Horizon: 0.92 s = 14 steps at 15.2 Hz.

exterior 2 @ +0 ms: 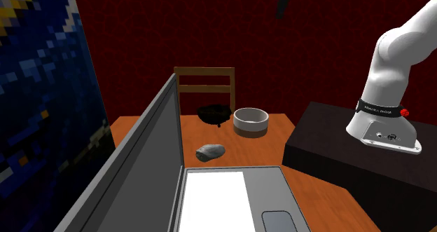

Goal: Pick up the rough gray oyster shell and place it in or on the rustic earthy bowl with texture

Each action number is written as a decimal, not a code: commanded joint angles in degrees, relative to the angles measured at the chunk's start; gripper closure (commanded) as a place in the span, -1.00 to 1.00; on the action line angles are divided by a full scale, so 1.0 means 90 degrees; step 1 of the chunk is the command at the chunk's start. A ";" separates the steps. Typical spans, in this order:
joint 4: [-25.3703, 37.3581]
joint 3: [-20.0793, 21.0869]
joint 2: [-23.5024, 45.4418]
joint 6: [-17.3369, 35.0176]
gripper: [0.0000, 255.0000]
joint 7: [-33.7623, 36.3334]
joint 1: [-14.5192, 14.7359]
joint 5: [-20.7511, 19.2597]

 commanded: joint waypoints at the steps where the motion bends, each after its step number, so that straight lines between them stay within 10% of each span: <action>1: -0.0164 0.0112 0.0200 0.0346 -1.00 -0.0056 0.0093 0.0006; 14: -0.0305 0.0961 0.2500 0.2564 -1.00 -0.0103 0.0516 -0.0324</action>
